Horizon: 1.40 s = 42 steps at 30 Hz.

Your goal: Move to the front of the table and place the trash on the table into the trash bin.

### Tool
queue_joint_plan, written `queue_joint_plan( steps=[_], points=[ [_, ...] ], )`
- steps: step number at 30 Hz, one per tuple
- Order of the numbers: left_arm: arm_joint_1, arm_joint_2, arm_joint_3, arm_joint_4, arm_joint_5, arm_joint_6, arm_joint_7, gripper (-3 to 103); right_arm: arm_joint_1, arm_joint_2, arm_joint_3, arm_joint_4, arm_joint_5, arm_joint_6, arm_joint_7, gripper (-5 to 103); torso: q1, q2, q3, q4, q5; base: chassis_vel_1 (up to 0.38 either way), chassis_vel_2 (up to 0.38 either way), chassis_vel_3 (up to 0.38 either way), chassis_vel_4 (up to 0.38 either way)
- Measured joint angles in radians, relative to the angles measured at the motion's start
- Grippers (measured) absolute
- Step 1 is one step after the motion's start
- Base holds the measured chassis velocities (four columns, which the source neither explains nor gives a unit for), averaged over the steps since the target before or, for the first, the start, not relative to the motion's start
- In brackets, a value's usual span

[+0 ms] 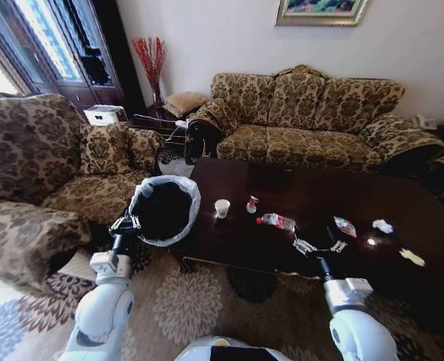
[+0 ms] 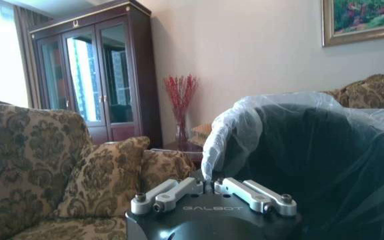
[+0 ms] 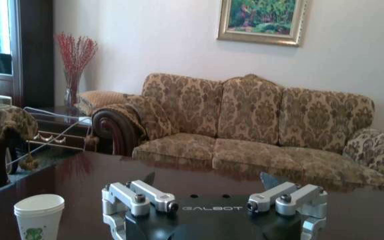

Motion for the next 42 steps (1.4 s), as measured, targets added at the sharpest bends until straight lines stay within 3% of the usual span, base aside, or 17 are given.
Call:
queue_joint_plan(
  steps=[7, 13, 18, 25, 28, 29, 32, 34, 35, 42],
  points=[
    [-0.006, 0.003, 0.001, 0.004, -0.001, 0.0, -0.003, 3, -0.003, -0.009, -0.017, 0.002, 0.005, -0.011, 0.006, 100, -0.003, 0.001, -0.001, -0.0003, 0.0002, 0.01, -0.003, -0.004, 0.013],
    [-0.007, 0.002, -0.006, 0.008, -0.011, 0.001, -0.007, 3, 0.108, -0.094, -0.048, -0.039, 0.078, -0.066, 0.054, 100, -0.001, 0.001, 0.0, 0.0002, 0.0002, 0.028, -0.014, -0.024, 0.024],
    [-0.002, 0.004, -0.012, 0.008, -0.02, 0.002, -0.011, 3, 0.159, -0.12, -0.065, -0.05, 0.105, -0.088, 0.077, 100, -0.001, 0.0, 0.0, 0.0001, 0.0003, 0.0, 0.0, 0.0, 0.0],
    [0.002, 0.014, -0.013, 0.01, -0.052, -0.004, -0.021, 3, 0.31, -0.253, -0.12, -0.083, 0.296, -0.211, 0.087, 100, -0.002, 0.001, -0.001, -0.0006, 0.0002, 0.0, 0.0, 0.0, 0.0],
    [-0.004, 0.024, -0.024, 0.02, -0.063, -0.01, -0.023, 3, 0.501, -0.319, -0.227, -0.192, 0.427, -0.263, 0.117, 100, -0.002, 0.0, -0.001, -0.0002, 0.0, 0.0, 0.0, 0.0, 0.0],
    [-0.004, 0.024, -0.024, 0.02, -0.063, -0.01, -0.023, 3, 0.501, -0.319, -0.227, -0.192, 0.427, -0.263, 0.117, 100, -0.002, 0.0, -0.001, -0.0002, 0.0, 0.0, 0.0, 0.0, 0.0],
    [-0.036, 0.055, -0.023, 0.042, -0.09, -0.009, -0.024, 3, 0.656, -0.339, -0.358, -0.318, 0.472, -0.268, 0.13, 100, -0.001, 0.0, 0.0, 0.0012, 0.0006, 0.0, 0.0, 0.0, 0.0],
    [-0.055, 0.072, -0.011, 0.059, -0.098, -0.008, -0.024, 3, 0.677, -0.341, -0.387, -0.345, 0.483, -0.268, 0.141, 100, -0.001, 0.0, 0.0, 0.0, 0.0, 0.0, 0.0, 0.0, 0.0],
    [-0.064, 0.089, -0.005, 0.076, -0.105, -0.008, -0.019, 3, 0.708, -0.336, -0.433, -0.381, 0.502, -0.27, 0.159, 100, -0.001, 0.0, 0.0, -0.0023, -0.0004, 0.0, 0.0, 0.0, 0.0],
    [-0.076, 0.115, -0.022, 0.092, -0.142, -0.013, -0.036, 3, 0.874, -0.248, -0.623, -0.56, 0.569, -0.275, 0.223, 100, -0.002, 0.0, -0.001, 0.0008, 0.0001, 0.0, 0.0, 0.0, 0.0]
  ],
)
